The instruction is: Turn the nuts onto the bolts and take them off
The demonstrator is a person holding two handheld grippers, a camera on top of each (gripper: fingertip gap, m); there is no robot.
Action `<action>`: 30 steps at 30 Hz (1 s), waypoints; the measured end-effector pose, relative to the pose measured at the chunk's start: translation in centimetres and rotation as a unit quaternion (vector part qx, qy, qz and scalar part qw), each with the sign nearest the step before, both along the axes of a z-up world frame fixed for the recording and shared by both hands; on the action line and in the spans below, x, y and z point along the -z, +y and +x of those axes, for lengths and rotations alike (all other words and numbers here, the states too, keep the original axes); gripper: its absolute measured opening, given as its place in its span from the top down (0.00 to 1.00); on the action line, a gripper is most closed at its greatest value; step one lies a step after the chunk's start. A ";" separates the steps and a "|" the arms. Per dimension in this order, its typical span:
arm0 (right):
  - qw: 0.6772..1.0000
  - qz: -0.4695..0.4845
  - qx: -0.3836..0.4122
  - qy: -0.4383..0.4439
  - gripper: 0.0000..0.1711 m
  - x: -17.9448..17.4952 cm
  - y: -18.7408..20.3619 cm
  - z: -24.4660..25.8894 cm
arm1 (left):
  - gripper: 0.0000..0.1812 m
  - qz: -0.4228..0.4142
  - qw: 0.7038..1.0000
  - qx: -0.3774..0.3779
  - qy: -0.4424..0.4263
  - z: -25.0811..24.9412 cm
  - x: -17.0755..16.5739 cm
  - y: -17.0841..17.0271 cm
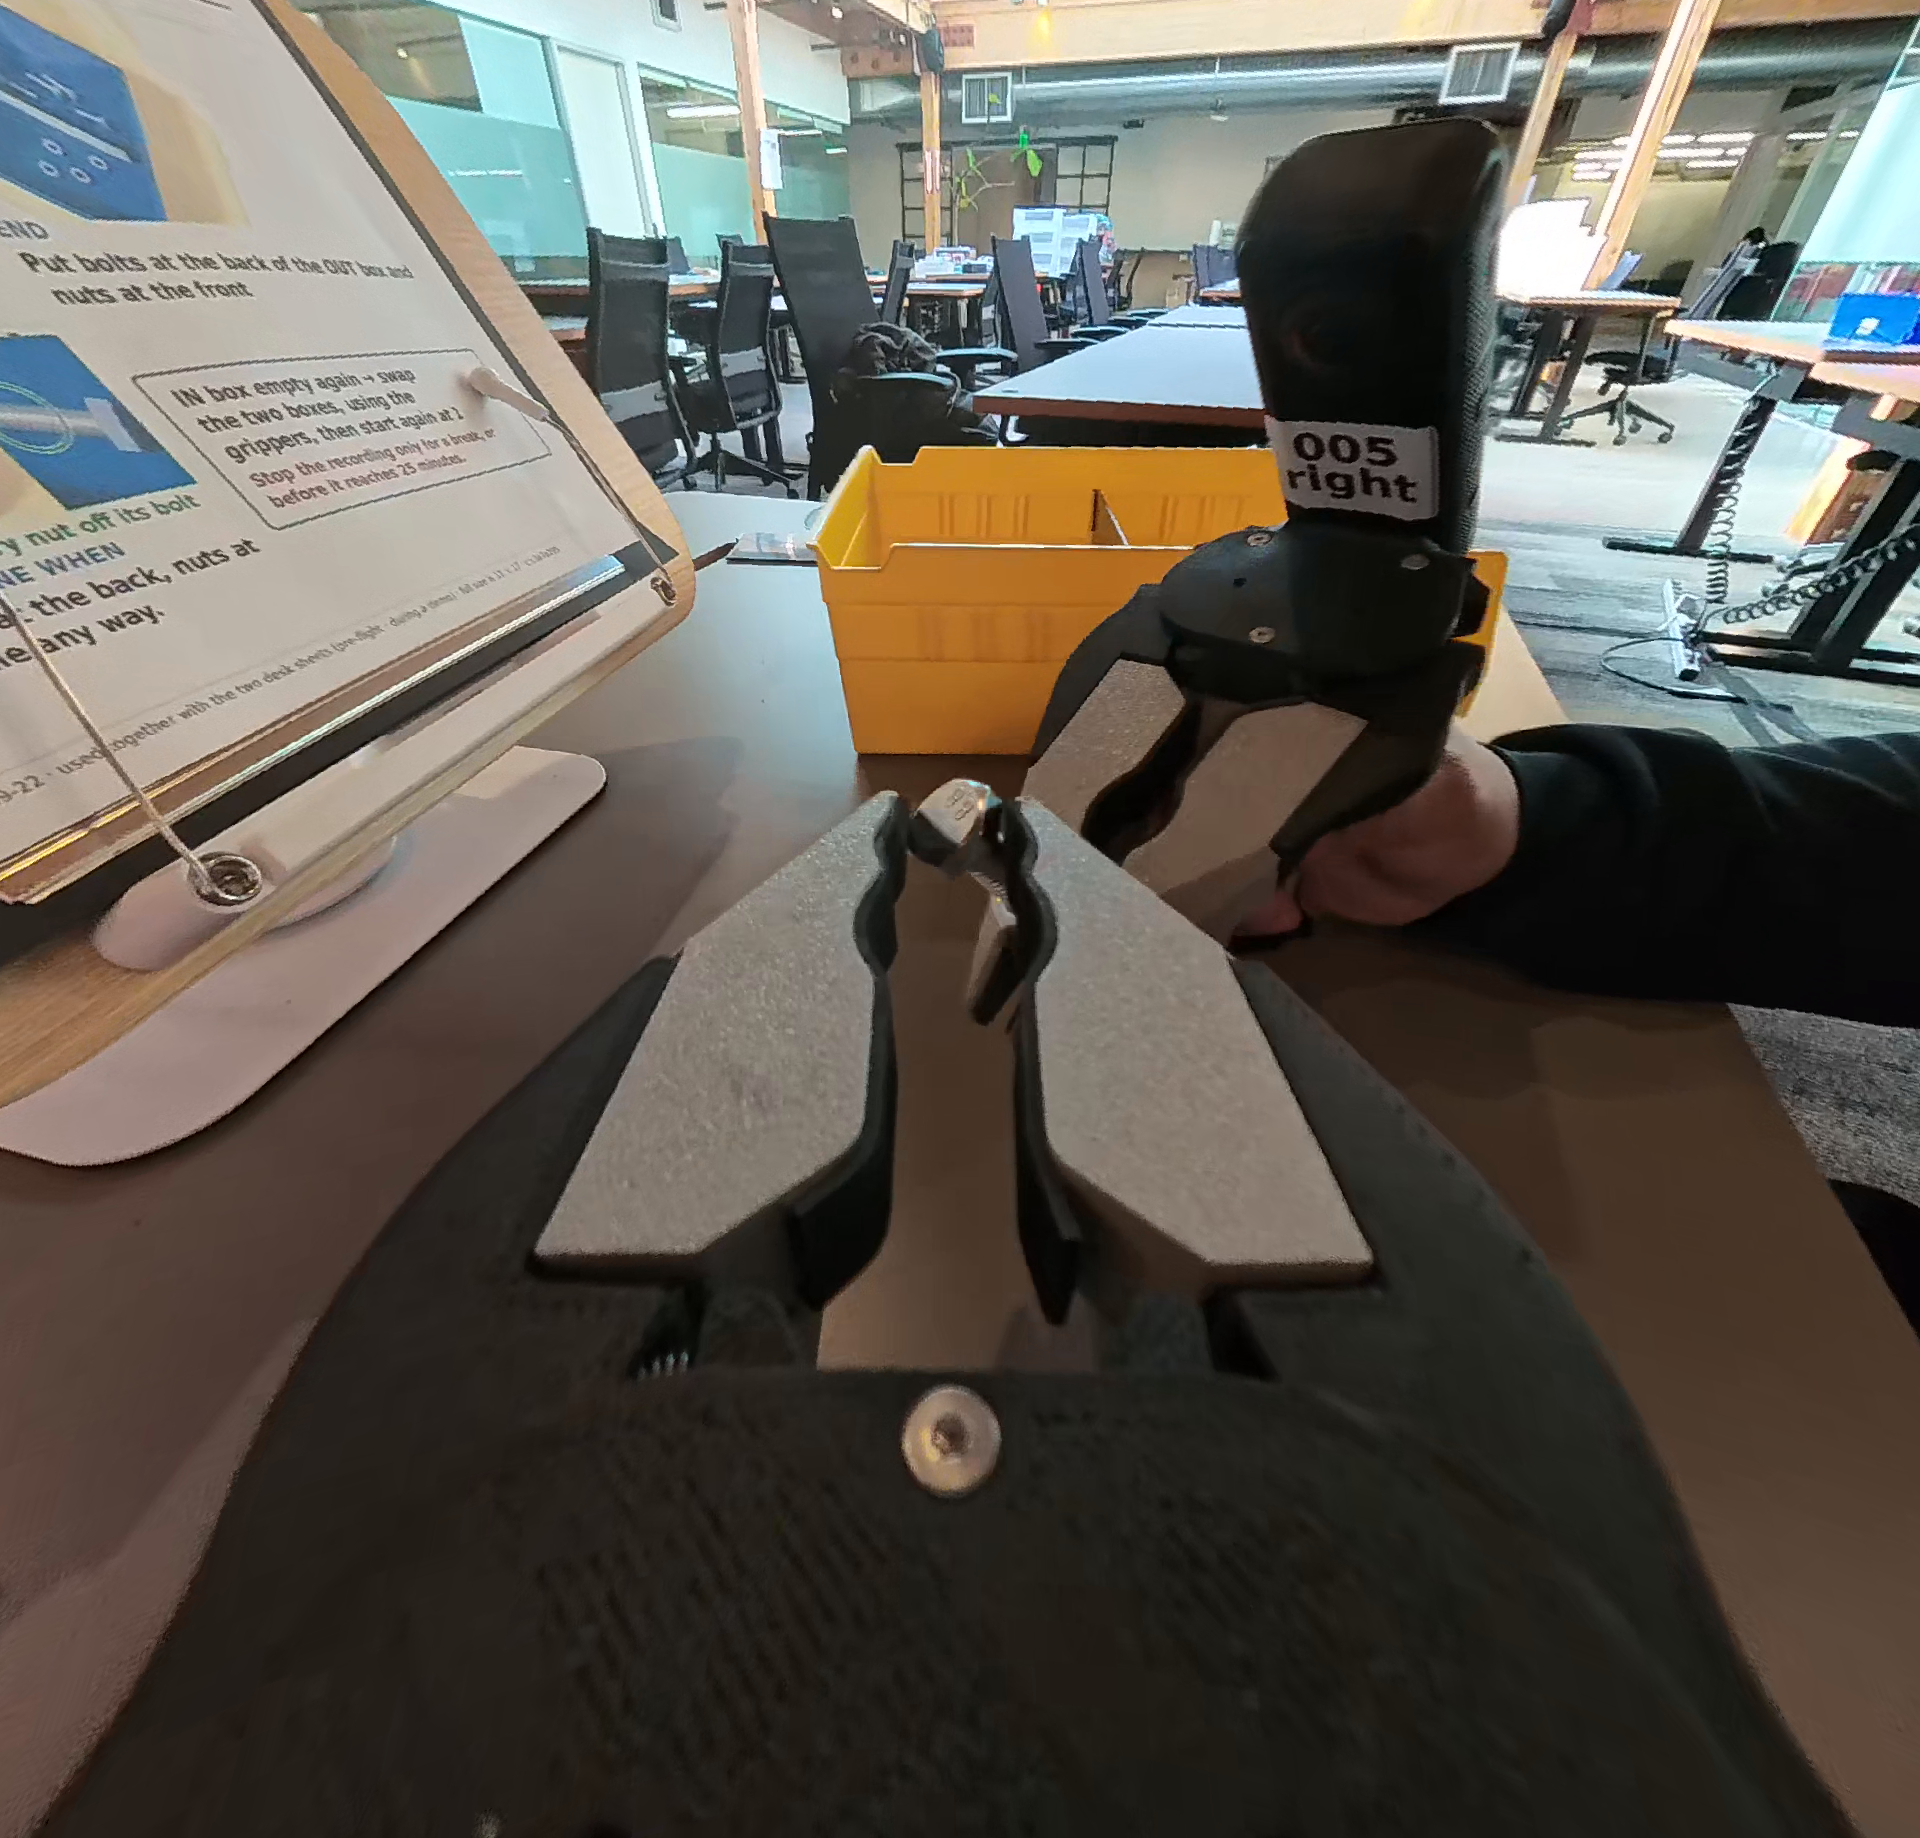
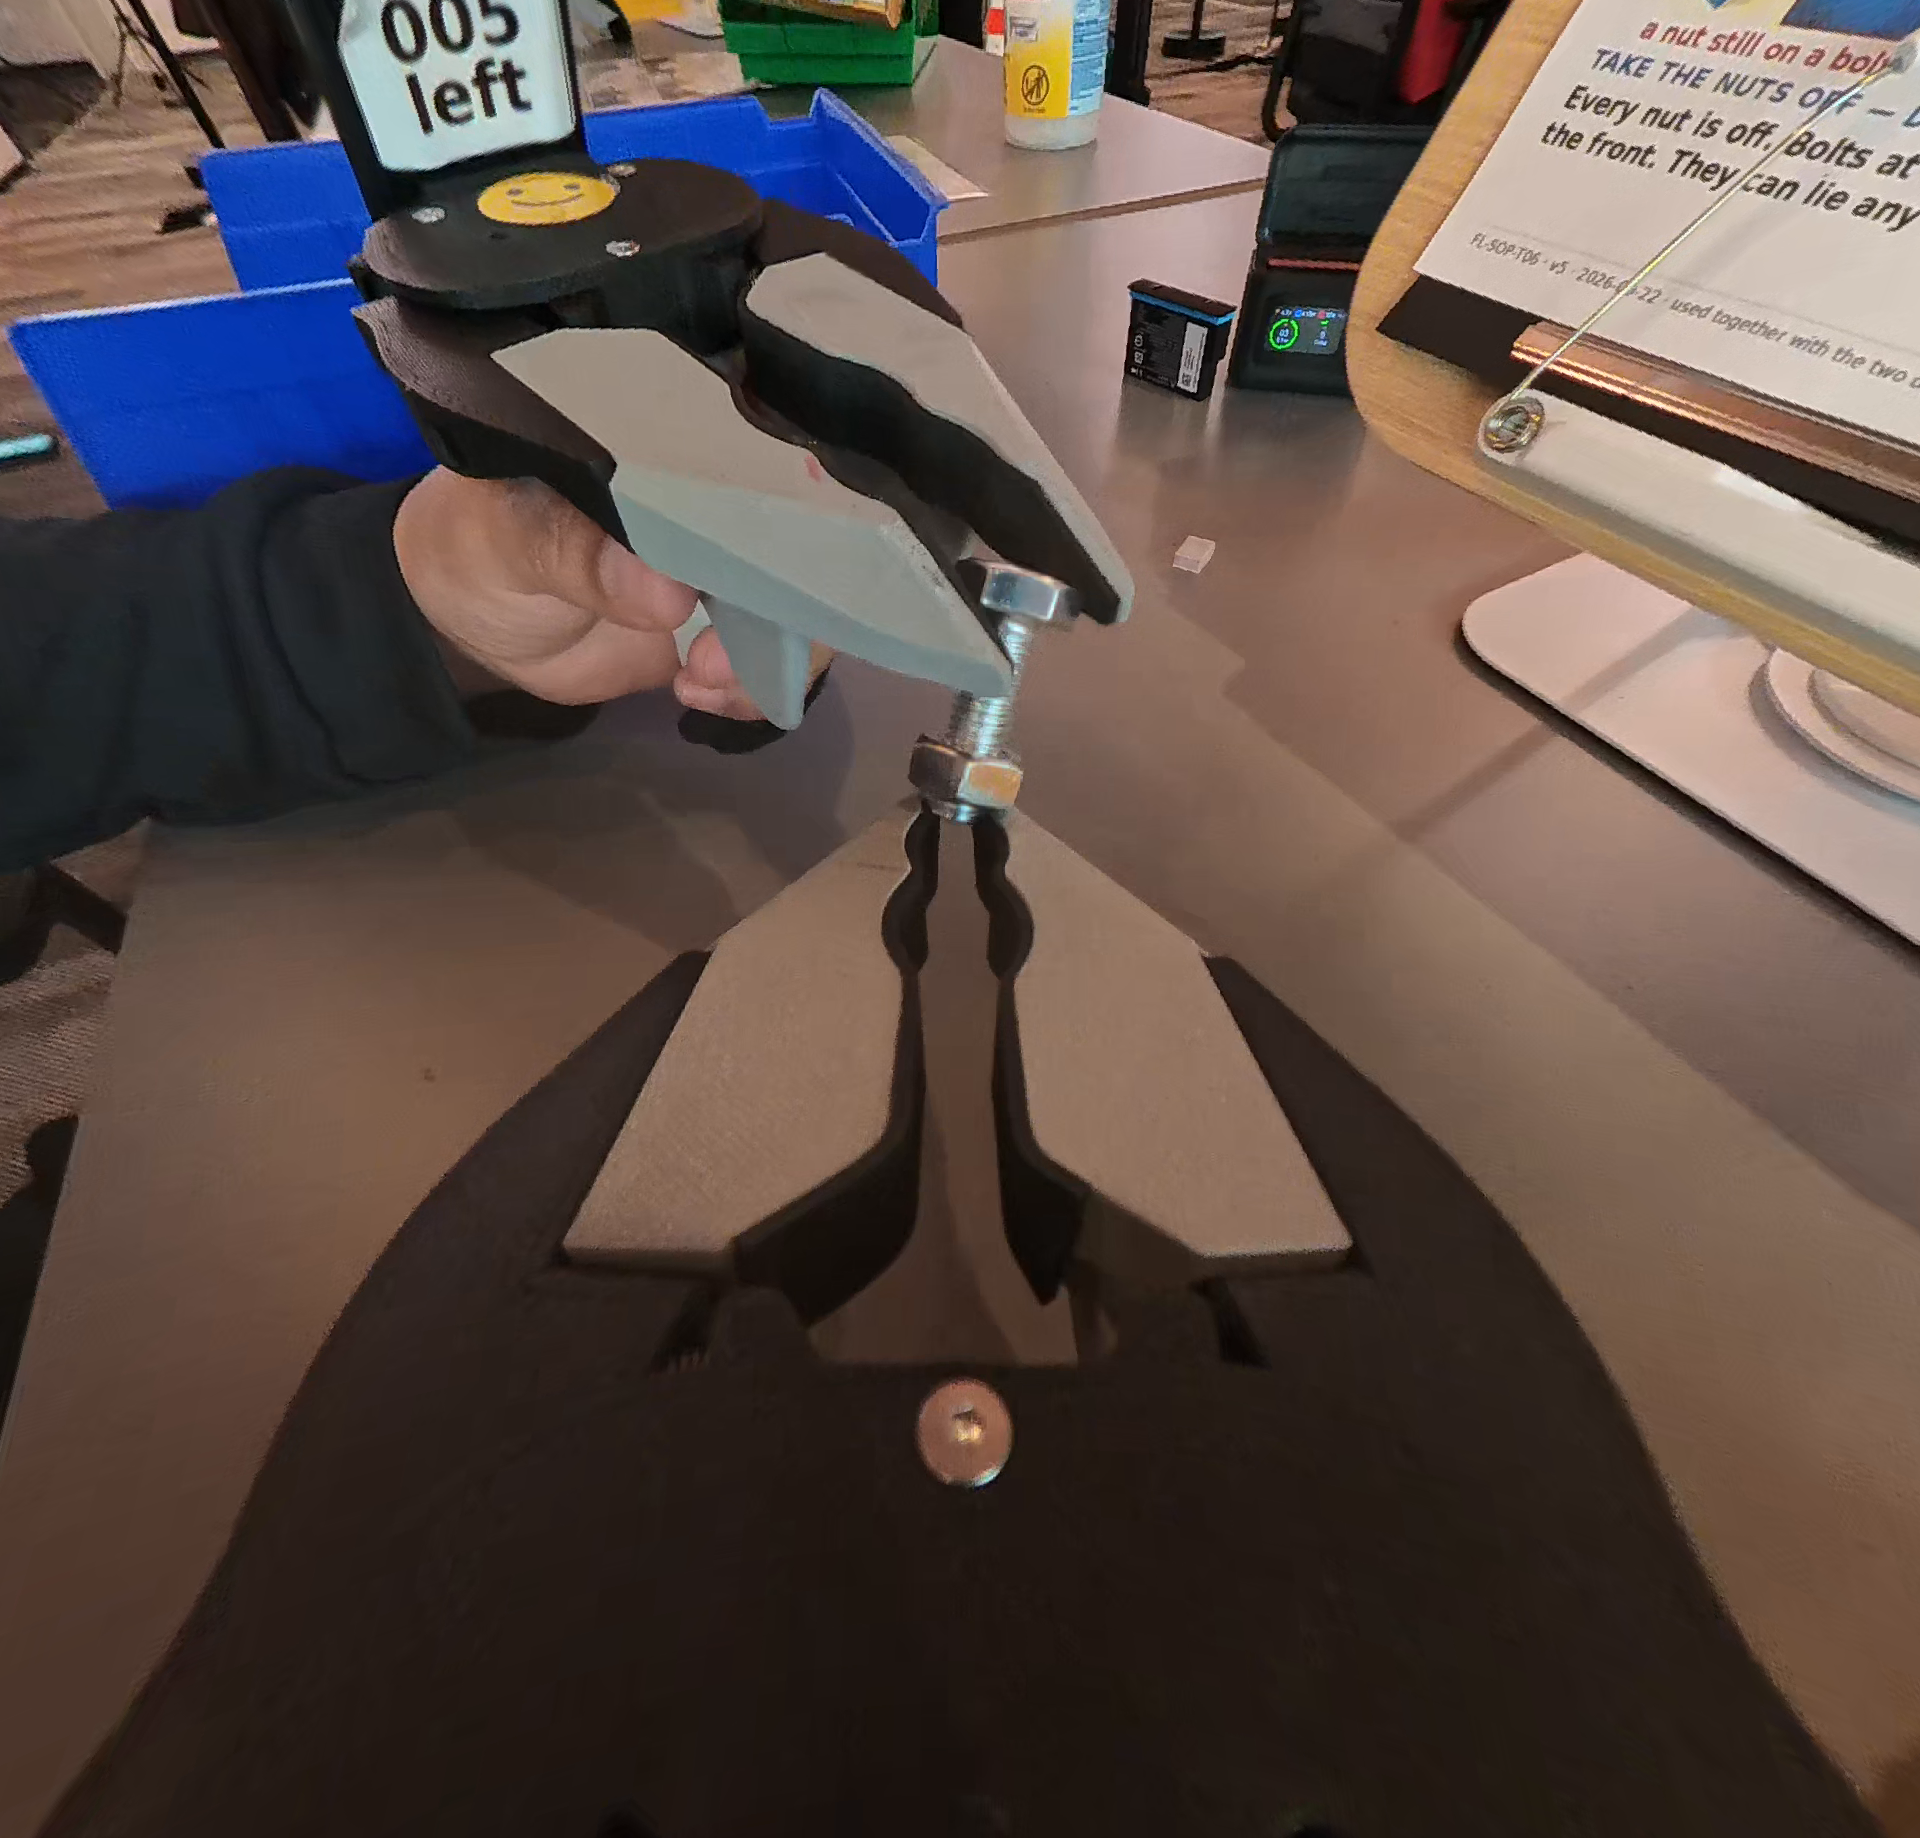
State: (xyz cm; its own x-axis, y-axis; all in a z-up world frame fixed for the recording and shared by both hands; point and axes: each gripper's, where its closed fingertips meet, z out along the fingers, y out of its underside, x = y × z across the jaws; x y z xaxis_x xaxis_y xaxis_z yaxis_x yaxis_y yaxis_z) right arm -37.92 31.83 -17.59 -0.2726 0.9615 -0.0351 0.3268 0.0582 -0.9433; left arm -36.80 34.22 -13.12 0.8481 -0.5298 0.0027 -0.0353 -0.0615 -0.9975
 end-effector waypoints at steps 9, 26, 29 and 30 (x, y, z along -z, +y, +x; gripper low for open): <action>1.000 -0.026 0.001 0.016 0.99 -0.8 0.4 0.2 | 0.87 0.001 1.000 -0.001 -0.003 -0.1 0.0 0.0; 0.998 0.041 0.009 0.042 1.00 -1.3 0.1 0.2 | 0.88 -0.054 0.983 0.103 -0.144 1.5 -0.6 -1.0; 0.998 0.051 0.008 0.038 1.00 -1.1 0.0 0.1 | 0.96 -0.050 0.981 0.109 -0.152 1.4 -0.8 -1.2; 0.998 0.051 0.008 0.038 1.00 -1.1 0.0 0.1 | 0.96 -0.049 0.982 0.107 -0.146 1.4 -0.8 -1.2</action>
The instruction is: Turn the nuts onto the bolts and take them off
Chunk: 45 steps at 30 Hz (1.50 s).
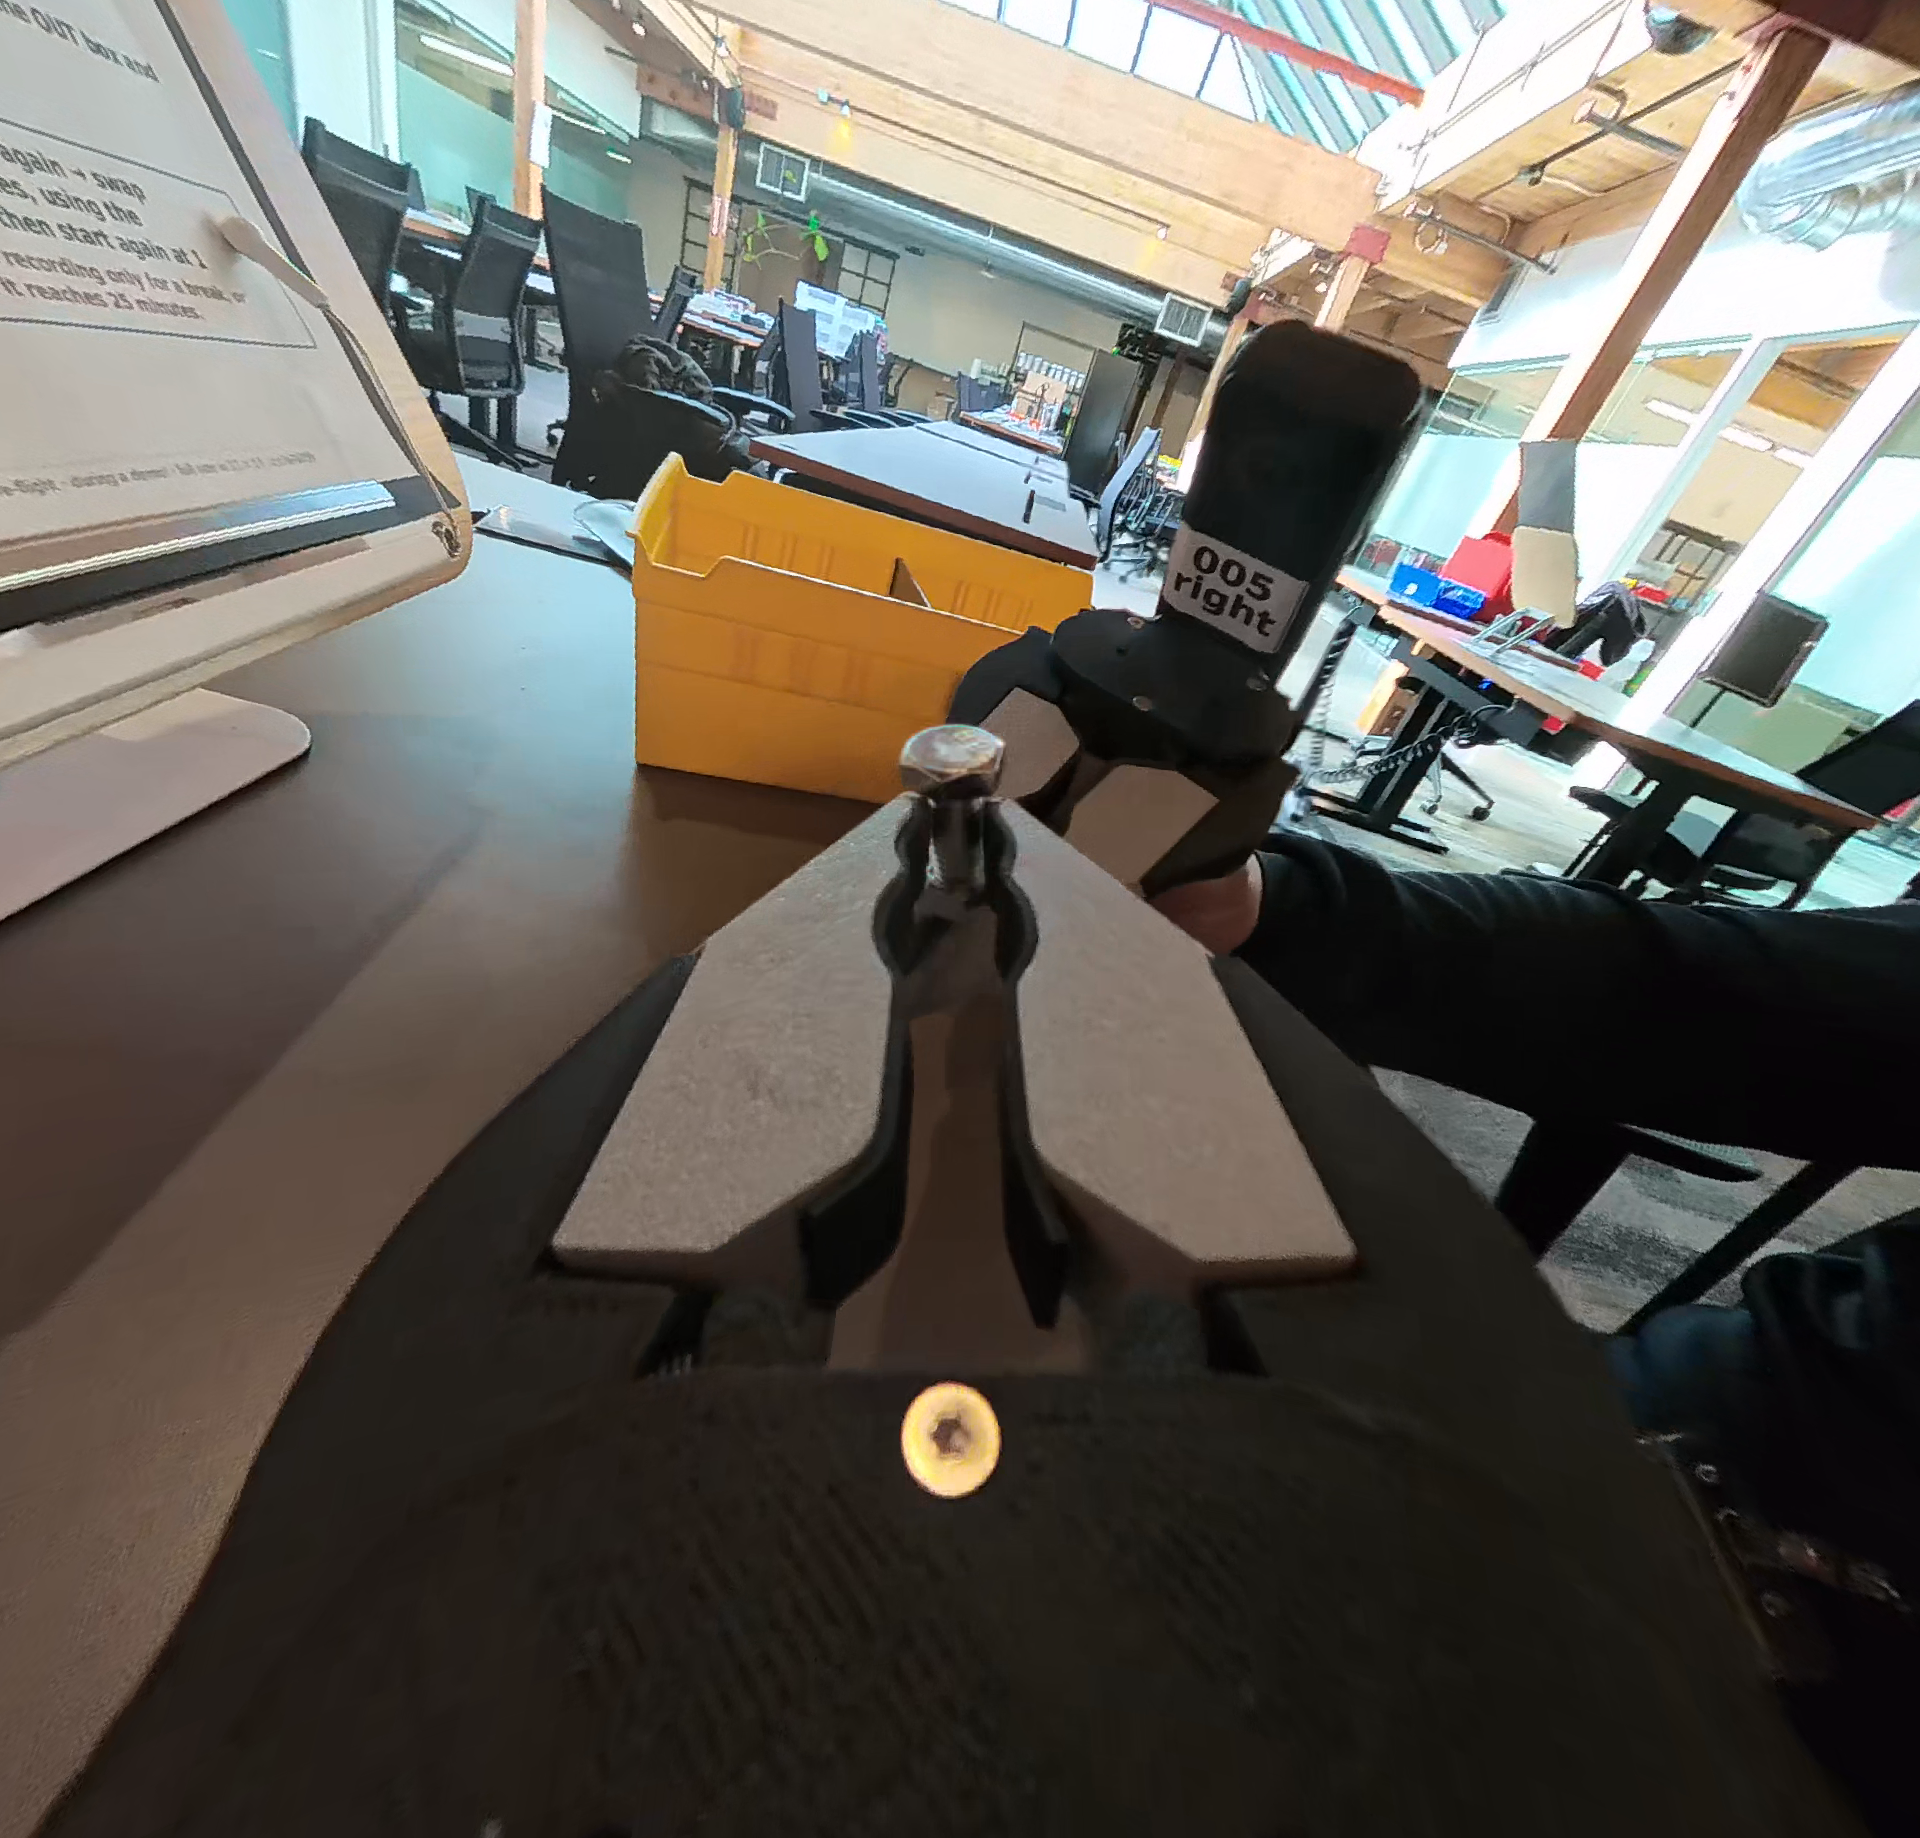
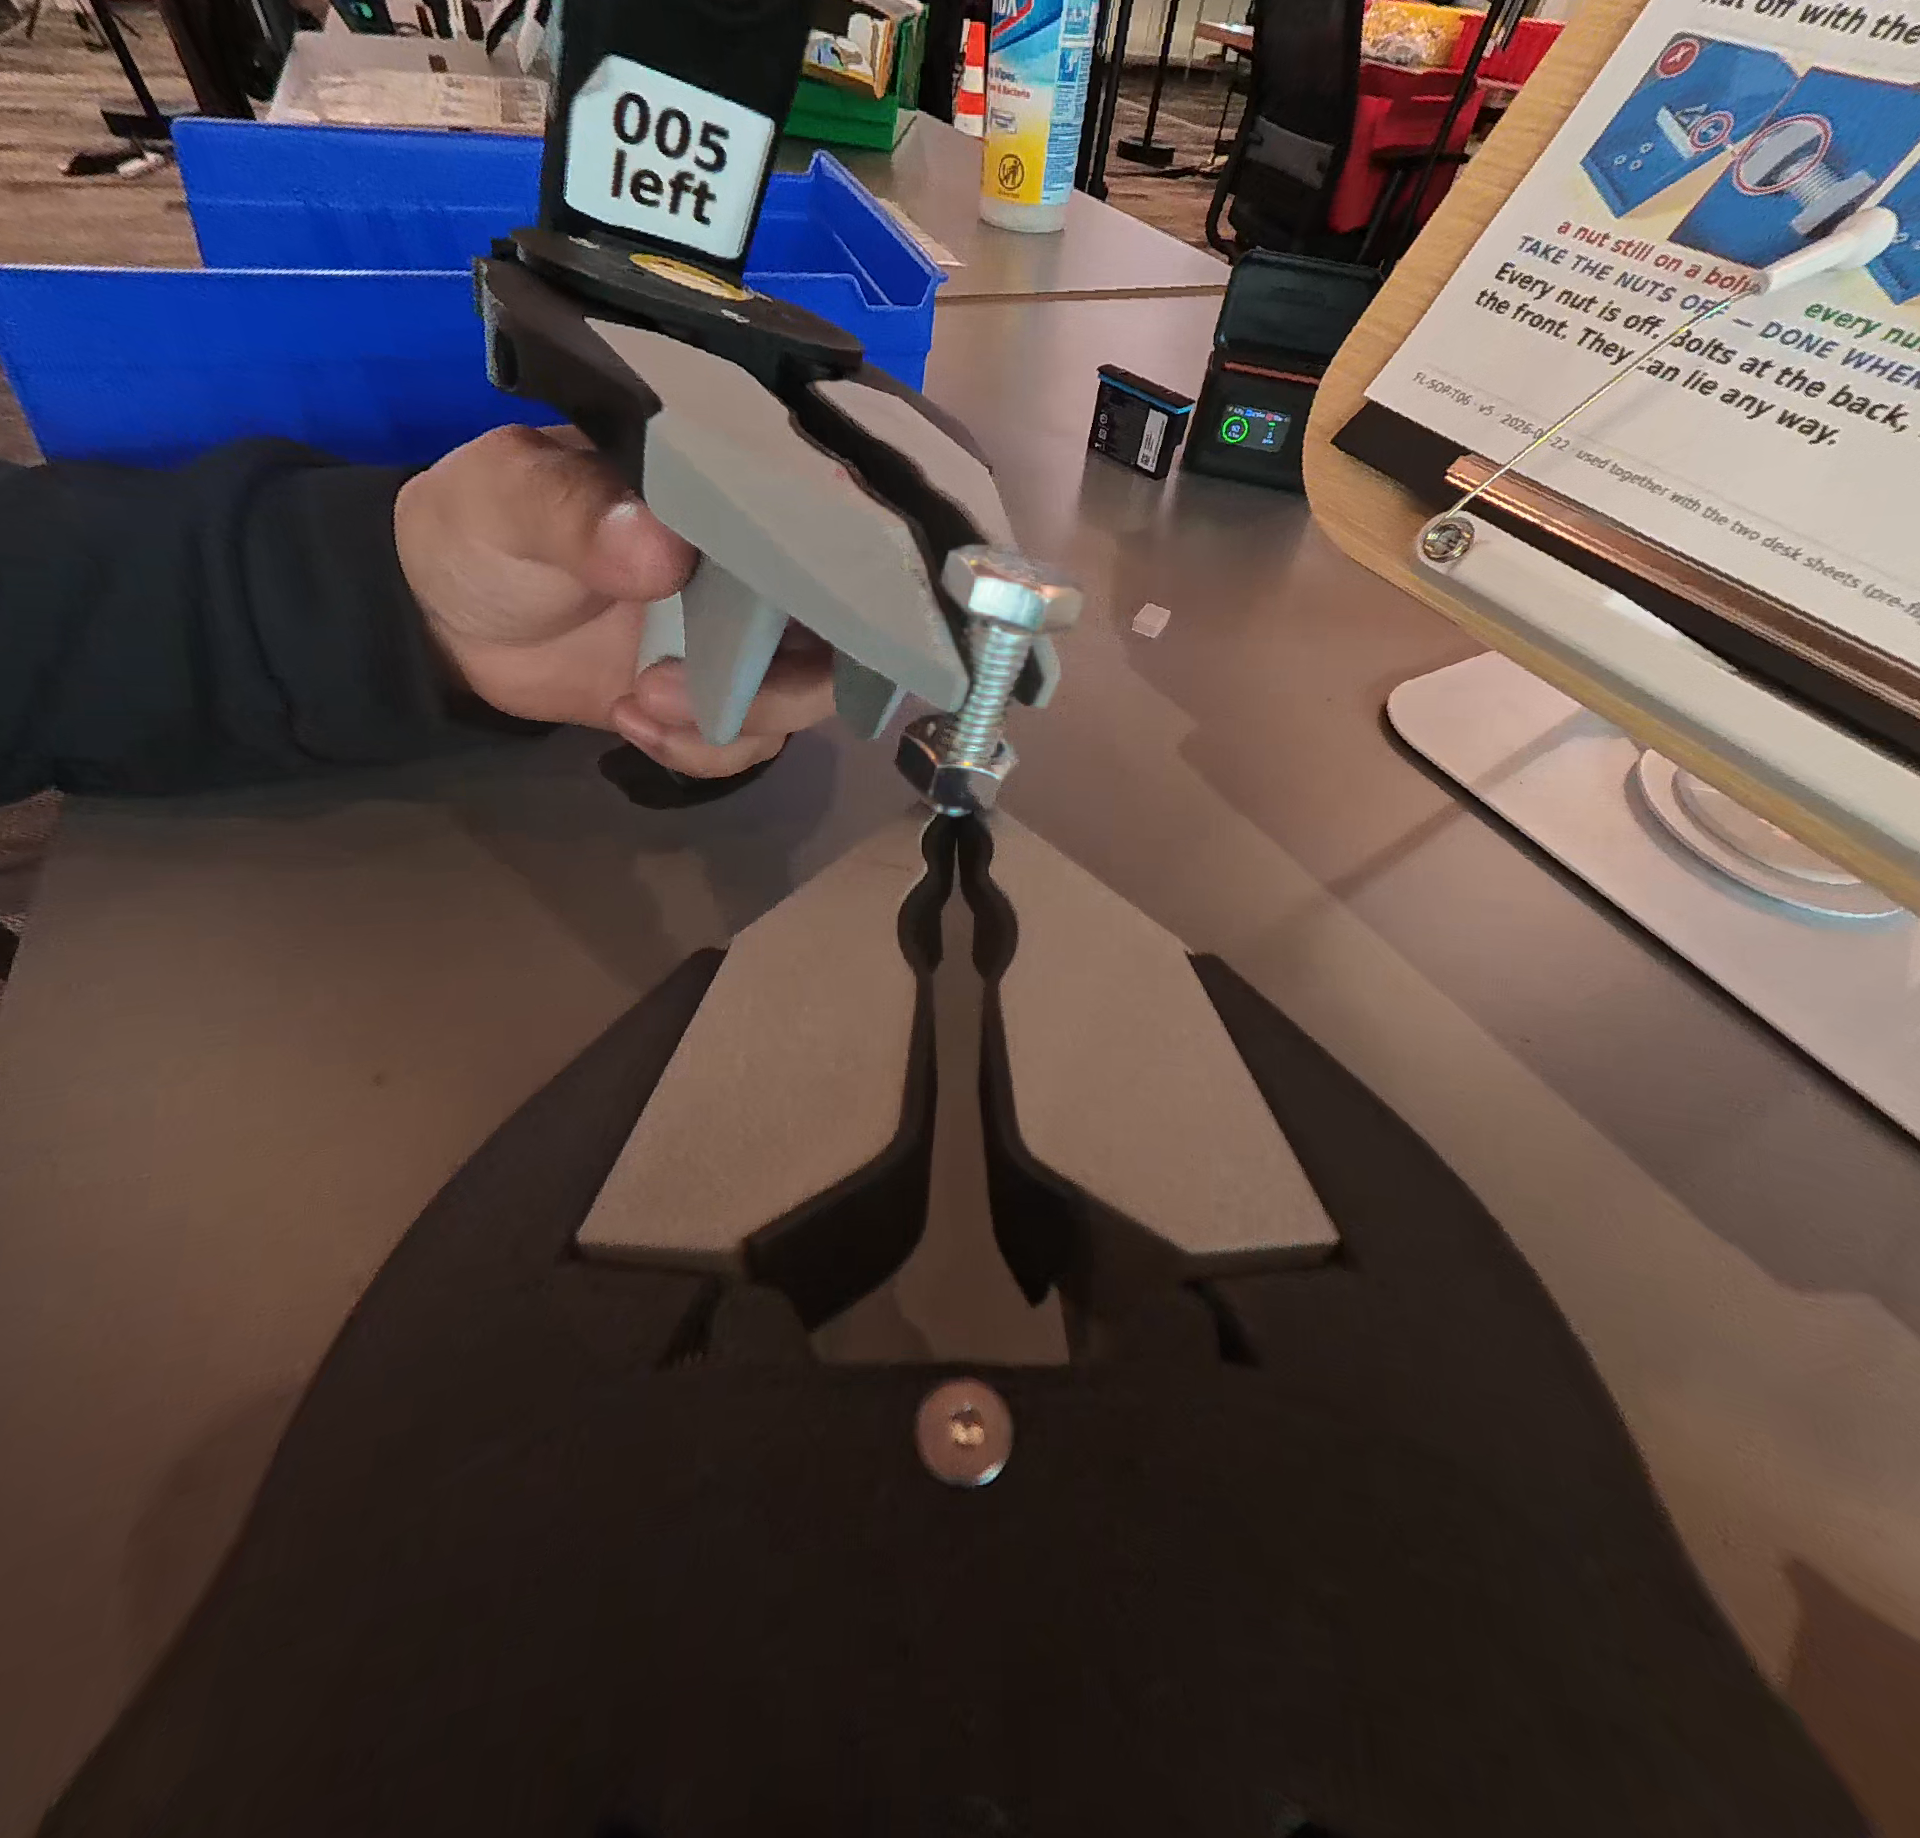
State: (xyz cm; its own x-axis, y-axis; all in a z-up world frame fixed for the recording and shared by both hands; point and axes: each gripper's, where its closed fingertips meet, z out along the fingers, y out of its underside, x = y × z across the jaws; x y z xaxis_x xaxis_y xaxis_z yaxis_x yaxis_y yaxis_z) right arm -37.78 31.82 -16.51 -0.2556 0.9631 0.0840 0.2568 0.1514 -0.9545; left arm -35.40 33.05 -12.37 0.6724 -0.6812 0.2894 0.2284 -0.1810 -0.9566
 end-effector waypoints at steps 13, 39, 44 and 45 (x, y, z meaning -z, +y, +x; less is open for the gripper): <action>0.995 -0.089 -0.032 0.014 0.91 -0.9 -0.3 0.3 | 0.96 0.024 0.999 -0.030 0.023 -0.7 -0.4 0.1; 0.984 -0.170 -0.006 -0.056 1.00 0.8 2.1 1.2 | 0.87 0.062 0.945 -0.145 0.285 -2.8 1.8 0.3; 0.972 -0.193 0.041 -0.128 1.00 3.7 3.7 1.0 | 0.91 0.020 0.920 -0.161 0.357 -4.2 5.8 1.3; 0.972 -0.196 0.037 -0.121 1.00 3.5 3.6 1.0 | 0.90 -0.003 0.922 -0.160 0.354 -4.4 6.4 1.4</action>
State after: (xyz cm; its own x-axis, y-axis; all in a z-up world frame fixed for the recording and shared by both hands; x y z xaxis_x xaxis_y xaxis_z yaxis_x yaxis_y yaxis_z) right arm -36.75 35.46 -19.99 -0.1505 0.9257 -0.3470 0.4780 -0.2391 -0.8452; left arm -39.82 34.48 -18.82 0.8605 -0.4155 -0.2947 -0.4090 -0.2188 -0.8859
